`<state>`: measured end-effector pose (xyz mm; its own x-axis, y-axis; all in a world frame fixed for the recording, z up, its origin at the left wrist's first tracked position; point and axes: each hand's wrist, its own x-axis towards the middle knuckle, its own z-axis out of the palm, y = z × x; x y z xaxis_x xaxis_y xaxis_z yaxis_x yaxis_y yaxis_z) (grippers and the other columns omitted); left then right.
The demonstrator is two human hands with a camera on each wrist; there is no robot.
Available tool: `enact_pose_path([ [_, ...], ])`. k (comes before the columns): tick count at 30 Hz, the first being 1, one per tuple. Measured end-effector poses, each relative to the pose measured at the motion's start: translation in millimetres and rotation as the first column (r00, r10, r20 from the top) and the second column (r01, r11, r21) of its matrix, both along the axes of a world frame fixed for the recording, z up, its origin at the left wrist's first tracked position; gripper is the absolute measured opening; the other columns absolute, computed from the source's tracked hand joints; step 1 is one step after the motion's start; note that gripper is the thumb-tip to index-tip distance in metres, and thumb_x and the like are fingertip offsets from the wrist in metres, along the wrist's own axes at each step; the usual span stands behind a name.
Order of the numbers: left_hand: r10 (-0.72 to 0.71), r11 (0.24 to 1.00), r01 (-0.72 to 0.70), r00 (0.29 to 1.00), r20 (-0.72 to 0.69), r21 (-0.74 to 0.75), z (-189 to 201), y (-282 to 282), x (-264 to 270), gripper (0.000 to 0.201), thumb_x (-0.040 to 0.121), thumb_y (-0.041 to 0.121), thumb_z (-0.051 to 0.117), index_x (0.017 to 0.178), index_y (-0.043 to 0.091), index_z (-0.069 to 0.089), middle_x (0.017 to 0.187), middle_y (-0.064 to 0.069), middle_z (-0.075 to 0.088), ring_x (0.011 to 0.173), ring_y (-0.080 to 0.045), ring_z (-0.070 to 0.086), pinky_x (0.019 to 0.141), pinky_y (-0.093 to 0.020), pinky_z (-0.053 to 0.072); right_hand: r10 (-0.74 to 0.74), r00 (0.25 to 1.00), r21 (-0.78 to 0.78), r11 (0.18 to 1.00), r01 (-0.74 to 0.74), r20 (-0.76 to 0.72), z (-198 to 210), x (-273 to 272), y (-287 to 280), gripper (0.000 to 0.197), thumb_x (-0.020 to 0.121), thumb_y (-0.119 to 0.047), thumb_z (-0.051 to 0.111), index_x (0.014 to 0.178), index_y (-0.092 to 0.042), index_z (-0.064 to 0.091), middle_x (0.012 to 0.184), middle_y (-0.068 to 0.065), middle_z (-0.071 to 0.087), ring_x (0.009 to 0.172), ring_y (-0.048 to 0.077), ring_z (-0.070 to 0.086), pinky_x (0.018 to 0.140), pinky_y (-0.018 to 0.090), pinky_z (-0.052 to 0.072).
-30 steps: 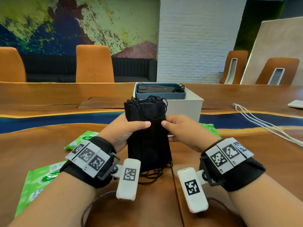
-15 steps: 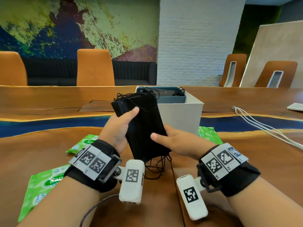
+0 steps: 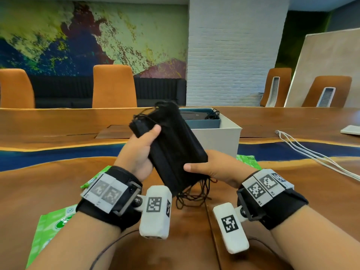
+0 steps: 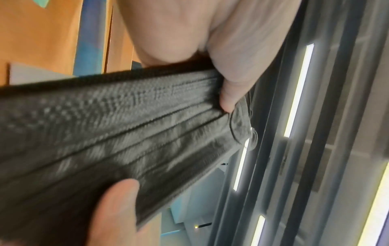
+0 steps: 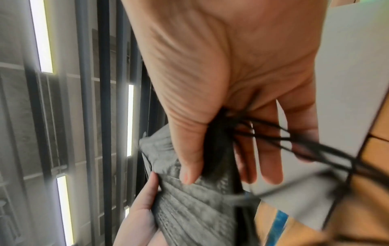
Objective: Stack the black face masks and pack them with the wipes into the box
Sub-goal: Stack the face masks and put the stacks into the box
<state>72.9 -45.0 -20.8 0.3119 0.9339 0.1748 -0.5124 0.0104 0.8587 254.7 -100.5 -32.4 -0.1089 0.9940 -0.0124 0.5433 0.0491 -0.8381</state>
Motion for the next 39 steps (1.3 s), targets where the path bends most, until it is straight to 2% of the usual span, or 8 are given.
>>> enact_pose_path([
  [6,0.120,0.982,-0.099,0.984,0.129,-0.161,26.8,13.7,6.5,0.041,0.097,0.036,0.048,0.125,0.007,0.056,0.115,-0.011,0.067,0.097,-0.023,0.065,0.068,-0.037,0.052,-0.039,0.908,0.074,0.994,0.077,-0.417,19.2,5.0,0.8,0.031,0.087,-0.014,0.065,0.116,-0.017,0.056,0.110,0.009,0.067,0.089,0.017,0.068,0.073,0.029,0.057],
  [11,0.200,0.971,-0.170,0.962,0.184,-0.166,49.7,16.6,14.6,0.036,0.099,0.040,0.043,0.103,0.010,0.062,0.096,-0.007,0.070,0.082,-0.022,0.067,0.060,-0.035,0.052,0.022,0.818,0.115,0.992,0.054,-0.574,26.2,0.9,0.3,0.047,0.084,-0.003,0.065,0.124,-0.021,0.048,0.126,0.010,0.059,0.113,0.028,0.061,0.090,0.041,0.054],
  [16,0.089,0.989,-0.061,0.974,0.208,-0.138,60.8,7.1,27.7,0.026,0.098,0.034,0.048,0.099,0.012,0.062,0.092,-0.007,0.070,0.087,-0.023,0.066,0.067,-0.036,0.055,-0.002,0.688,0.189,0.961,0.202,-0.726,39.3,1.4,1.1,0.029,0.093,0.000,0.052,0.121,-0.008,0.052,0.115,0.012,0.062,0.091,0.021,0.066,0.068,0.029,0.059],
  [20,0.104,0.994,-0.103,0.995,-0.006,0.032,59.7,12.6,19.0,0.010,0.091,0.013,0.060,0.101,0.015,0.058,0.090,-0.006,0.068,0.076,-0.017,0.068,0.055,-0.026,0.056,-0.179,0.656,0.159,0.893,0.421,-0.733,59.8,17.8,-0.9,0.007,0.097,-0.010,0.049,0.098,-0.009,0.056,0.083,0.009,0.062,0.059,0.013,0.063,0.047,0.018,0.053],
  [24,0.107,0.975,-0.037,0.943,-0.315,0.221,58.5,18.7,10.4,0.021,0.093,0.008,0.057,0.111,0.017,0.054,0.099,-0.005,0.065,0.063,-0.011,0.069,0.042,-0.016,0.048,-0.265,0.727,0.165,0.872,0.461,-0.633,74.1,29.9,2.9,0.011,0.099,-0.012,0.047,0.091,-0.017,0.053,0.086,0.006,0.061,0.065,0.017,0.062,0.046,0.017,0.052],
  [29,0.163,0.973,-0.091,0.920,-0.357,0.210,62.5,27.5,13.3,0.017,0.099,0.011,0.046,0.114,0.019,0.049,0.082,-0.007,0.061,0.042,-0.009,0.055,0.036,-0.018,0.041,-0.262,0.749,0.206,0.860,0.467,-0.608,91.1,22.5,21.8,0.018,0.099,-0.009,0.044,0.087,-0.019,0.051,0.086,0.003,0.061,0.067,0.016,0.061,0.048,0.015,0.051],
  [35,0.183,0.979,-0.107,0.833,-0.521,0.173,61.6,55.3,12.5,0.014,0.097,0.031,0.049,0.102,0.018,0.054,0.104,-0.007,0.058,0.086,-0.019,0.054,0.073,-0.032,0.045,-0.471,0.589,-0.124,0.838,0.532,-0.657,102.0,42.3,59.1,0.016,0.097,-0.008,0.048,0.082,-0.006,0.051,0.068,0.011,0.057,0.047,0.012,0.052,0.032,0.014,0.040],
  [39,0.108,0.993,-0.058,0.794,-0.599,0.102,58.5,71.4,15.1,0.060,0.092,0.062,0.037,0.131,0.018,0.052,0.129,-0.005,0.055,0.126,-0.027,0.043,0.109,-0.043,0.030,-0.488,0.570,-0.218,0.852,0.477,-0.661,109.5,62.0,80.6,0.024,0.099,-0.009,0.038,0.082,0.001,0.051,0.056,0.010,0.057,0.028,0.009,0.047,0.030,0.014,0.039],
])
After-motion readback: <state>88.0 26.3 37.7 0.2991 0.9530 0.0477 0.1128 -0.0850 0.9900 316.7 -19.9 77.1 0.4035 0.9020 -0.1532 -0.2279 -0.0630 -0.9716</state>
